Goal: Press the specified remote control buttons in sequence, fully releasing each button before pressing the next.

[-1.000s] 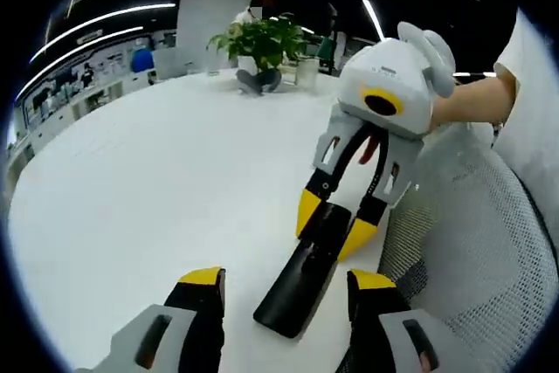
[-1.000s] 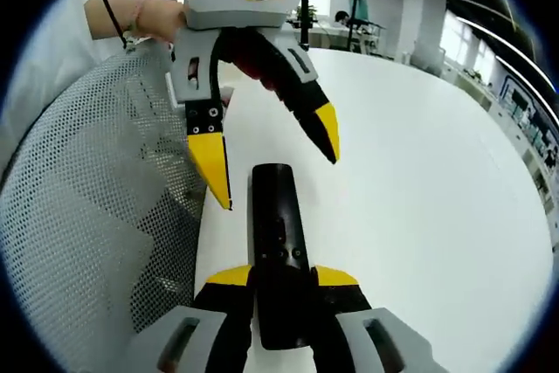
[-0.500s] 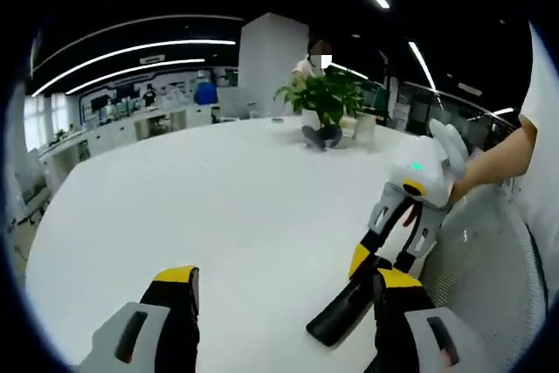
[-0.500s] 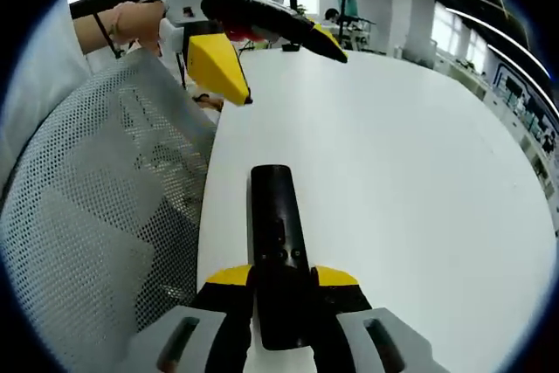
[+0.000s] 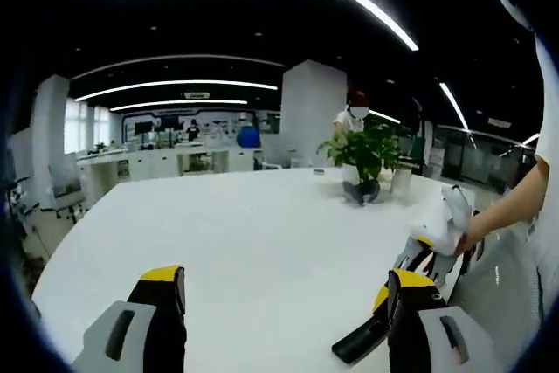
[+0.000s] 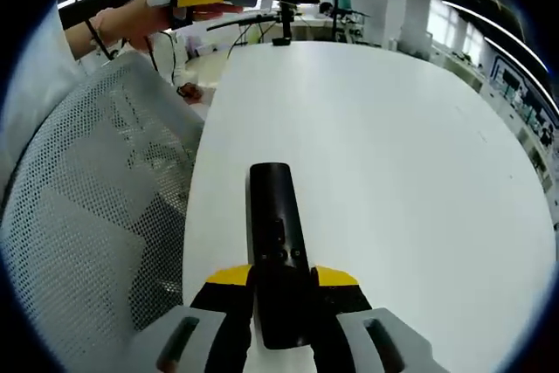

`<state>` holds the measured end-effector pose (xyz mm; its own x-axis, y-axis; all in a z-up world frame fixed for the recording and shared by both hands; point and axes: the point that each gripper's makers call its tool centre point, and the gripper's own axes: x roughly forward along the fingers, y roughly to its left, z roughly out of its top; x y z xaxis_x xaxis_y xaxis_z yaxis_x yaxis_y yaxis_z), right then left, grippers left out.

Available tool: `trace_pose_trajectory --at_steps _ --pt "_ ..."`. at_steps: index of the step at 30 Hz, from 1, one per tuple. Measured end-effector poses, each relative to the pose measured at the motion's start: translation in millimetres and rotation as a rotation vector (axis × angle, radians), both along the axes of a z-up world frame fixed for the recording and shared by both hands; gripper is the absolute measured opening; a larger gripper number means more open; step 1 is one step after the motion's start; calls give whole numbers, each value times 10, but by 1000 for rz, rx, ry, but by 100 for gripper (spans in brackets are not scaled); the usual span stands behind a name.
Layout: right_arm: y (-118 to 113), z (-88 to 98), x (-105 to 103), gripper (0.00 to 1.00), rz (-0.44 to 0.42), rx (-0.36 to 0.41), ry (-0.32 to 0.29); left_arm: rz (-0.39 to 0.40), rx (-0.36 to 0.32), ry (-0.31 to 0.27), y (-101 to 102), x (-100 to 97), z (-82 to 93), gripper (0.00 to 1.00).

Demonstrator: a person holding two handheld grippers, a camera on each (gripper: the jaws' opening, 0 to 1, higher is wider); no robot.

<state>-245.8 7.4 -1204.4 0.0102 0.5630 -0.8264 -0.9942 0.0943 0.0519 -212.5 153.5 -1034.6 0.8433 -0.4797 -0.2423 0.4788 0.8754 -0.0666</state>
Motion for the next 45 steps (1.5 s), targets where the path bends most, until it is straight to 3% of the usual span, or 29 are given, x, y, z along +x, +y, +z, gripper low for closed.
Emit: trace_pose_trajectory --at_steps 9,19,37,45 --pt "-79 45 308 22 -78 20 34 33 4 -10 82 -11 18 99" --pt "-98 109 520 23 -86 -6 40 81 -19 -21 203 -62 34 99" --pt "-155 98 1109 26 -107 -43 -15 98 -28 -11 295 -77 -1 99" --pt "-174 83 1386 28 -155 -49 -55 104 -25 -8 307 -77 14 99"
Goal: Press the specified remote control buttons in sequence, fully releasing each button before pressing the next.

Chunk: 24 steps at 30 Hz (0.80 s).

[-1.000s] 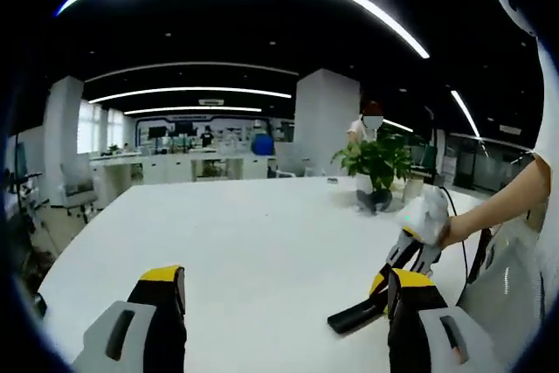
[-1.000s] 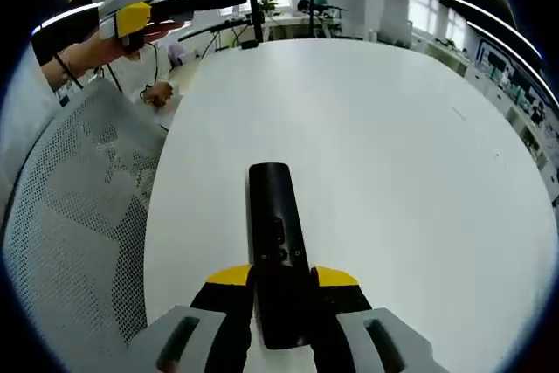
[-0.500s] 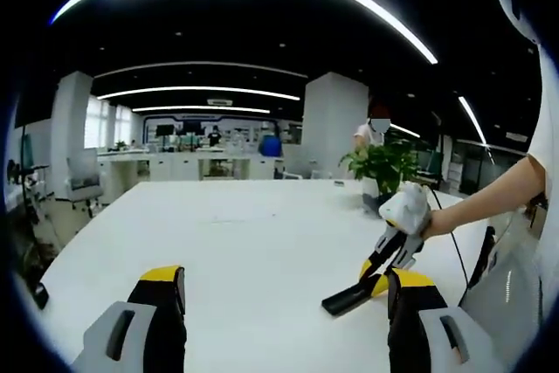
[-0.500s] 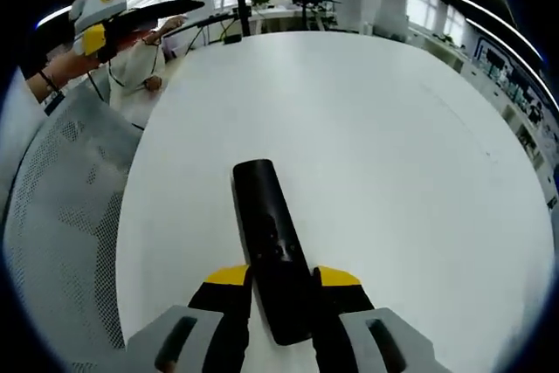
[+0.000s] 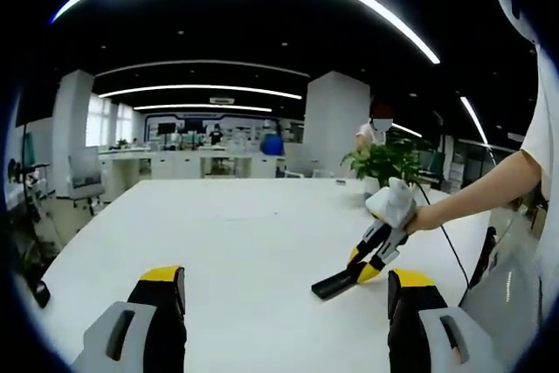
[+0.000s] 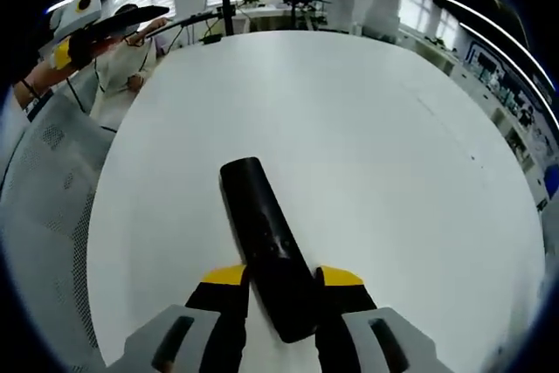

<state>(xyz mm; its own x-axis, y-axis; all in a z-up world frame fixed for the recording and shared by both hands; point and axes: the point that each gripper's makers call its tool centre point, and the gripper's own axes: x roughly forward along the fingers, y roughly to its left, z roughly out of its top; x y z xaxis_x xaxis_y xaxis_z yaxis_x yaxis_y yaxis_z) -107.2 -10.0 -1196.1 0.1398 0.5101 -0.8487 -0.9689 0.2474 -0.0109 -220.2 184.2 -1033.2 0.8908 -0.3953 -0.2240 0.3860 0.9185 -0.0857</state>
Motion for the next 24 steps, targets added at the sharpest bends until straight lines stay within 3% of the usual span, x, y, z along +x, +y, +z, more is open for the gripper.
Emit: trace_pose_trajectory --at_steps 9,12,16,21,24 --pt "-35 26 202 32 -113 36 -11 5 0 0 3 3 15 99" --pt "-26 71 210 35 -170 79 5 5 0 1 3 1 9 99" --pt "-5 177 170 44 -284 199 58 6 -6 1 -3 3 11 99" --pt "-80 361 166 57 -439 359 46 3 -18 3 -33 5 10 99" --pt "-135 492 138 65 -469 434 -24 0 -33 5 -56 6 0 99"
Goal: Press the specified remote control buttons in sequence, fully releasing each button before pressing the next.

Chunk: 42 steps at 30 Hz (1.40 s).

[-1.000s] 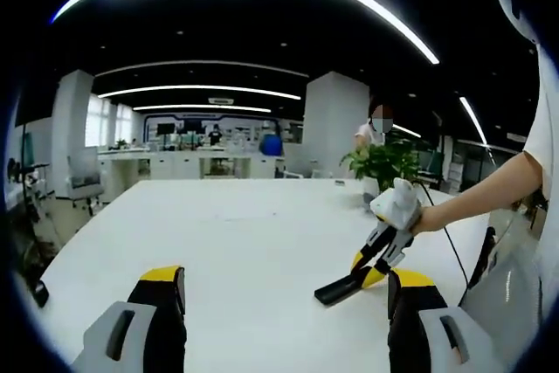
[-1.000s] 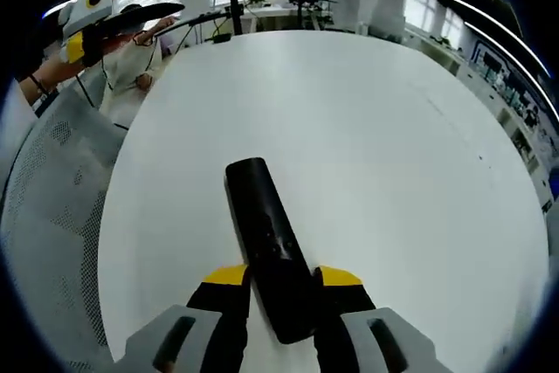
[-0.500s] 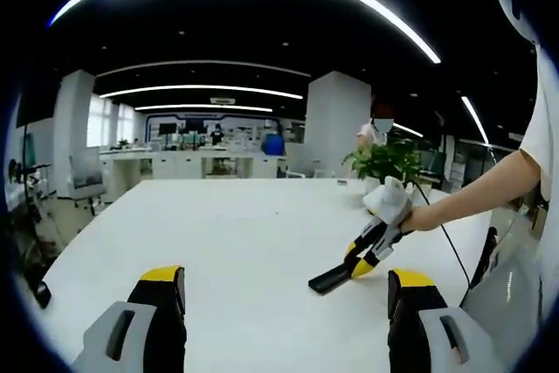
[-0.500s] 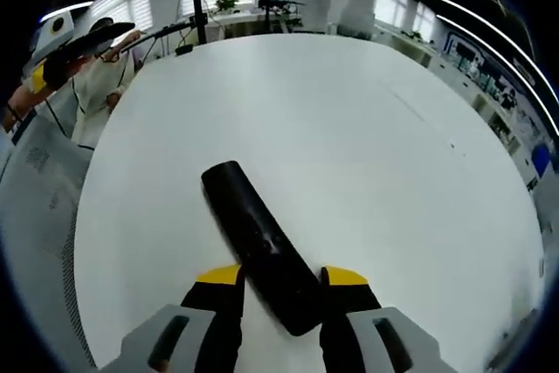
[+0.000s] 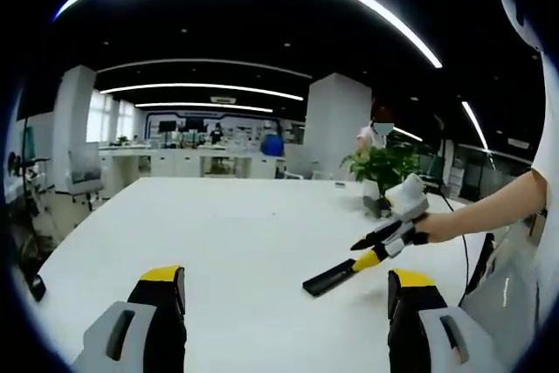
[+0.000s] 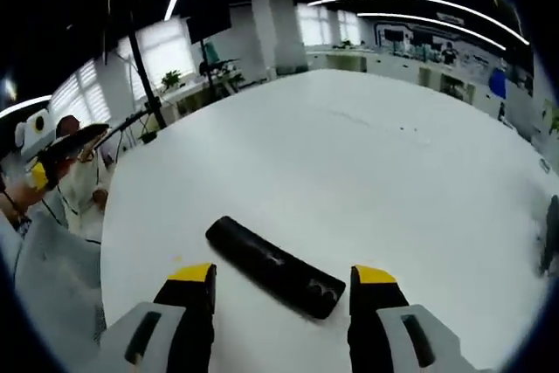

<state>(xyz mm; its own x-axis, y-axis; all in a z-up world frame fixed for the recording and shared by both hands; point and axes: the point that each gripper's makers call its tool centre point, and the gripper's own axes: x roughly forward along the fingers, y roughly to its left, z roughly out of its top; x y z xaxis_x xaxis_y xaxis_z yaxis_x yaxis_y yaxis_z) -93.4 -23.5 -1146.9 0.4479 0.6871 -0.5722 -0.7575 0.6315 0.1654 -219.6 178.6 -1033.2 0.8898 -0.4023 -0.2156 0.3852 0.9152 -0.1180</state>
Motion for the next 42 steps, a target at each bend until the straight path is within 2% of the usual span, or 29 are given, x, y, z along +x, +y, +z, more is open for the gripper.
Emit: trace_pose_trajectory --at_steps 4,9,17,20,25,28,39,42 --pt "-113 146 -97 75 -77 73 -48 -10 3 4 -42 -5 -21 99" --pt "-191 373 -306 81 -177 167 -95 -26 28 6 -111 -24 -29 99" --pt "-383 651 -607 93 -262 191 -169 -40 -27 0 -163 -105 19 99" --pt "-464 753 -716 97 -294 209 -192 -51 -23 6 -177 -142 11 99" --pt "-579 777 -904 99 -322 164 -222 -59 -19 0 -172 -207 49 99" --pt "-640 784 -993 99 -339 157 -216 -60 -28 -7 -177 -227 75 99" --pt "-1010 1025 -1298 99 -447 122 -269 -80 -28 -8 -248 -269 60 99" --pt "-1090 1047 -1395 99 -482 121 -271 -95 34 -14 -287 -282 26 99"
